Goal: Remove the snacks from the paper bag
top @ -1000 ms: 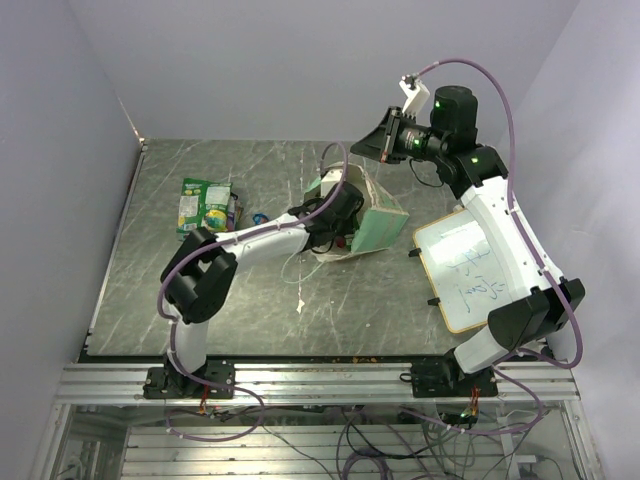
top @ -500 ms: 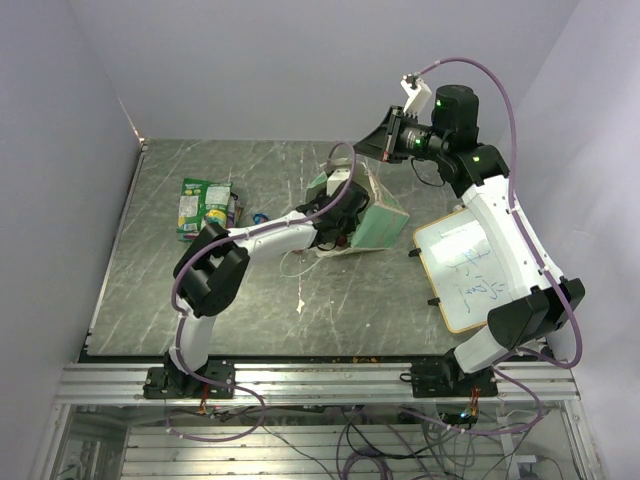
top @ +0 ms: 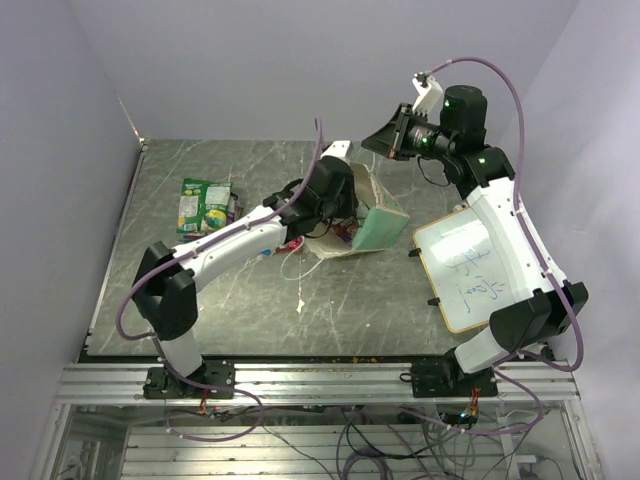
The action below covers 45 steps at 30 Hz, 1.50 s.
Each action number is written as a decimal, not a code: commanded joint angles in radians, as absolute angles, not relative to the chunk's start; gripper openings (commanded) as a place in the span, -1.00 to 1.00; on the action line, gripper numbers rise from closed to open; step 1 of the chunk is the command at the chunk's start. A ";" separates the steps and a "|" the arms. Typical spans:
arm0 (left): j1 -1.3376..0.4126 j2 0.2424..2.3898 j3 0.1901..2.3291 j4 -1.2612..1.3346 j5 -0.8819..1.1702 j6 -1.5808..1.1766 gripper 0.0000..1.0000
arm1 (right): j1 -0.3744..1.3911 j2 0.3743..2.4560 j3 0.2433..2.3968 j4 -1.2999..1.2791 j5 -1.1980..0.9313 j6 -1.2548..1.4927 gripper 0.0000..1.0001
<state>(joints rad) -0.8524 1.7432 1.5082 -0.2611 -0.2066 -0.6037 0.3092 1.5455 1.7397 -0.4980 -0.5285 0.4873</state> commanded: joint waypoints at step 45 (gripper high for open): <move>-0.504 1.257 1.655 -1.497 -0.601 -0.872 -0.86 | 0.265 1.526 1.732 -0.449 -0.542 0.459 -1.00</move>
<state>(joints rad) -0.5362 1.2945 1.7790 -1.3190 -0.5266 -0.6579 0.2737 1.5379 1.7237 -0.4763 -0.5312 0.4702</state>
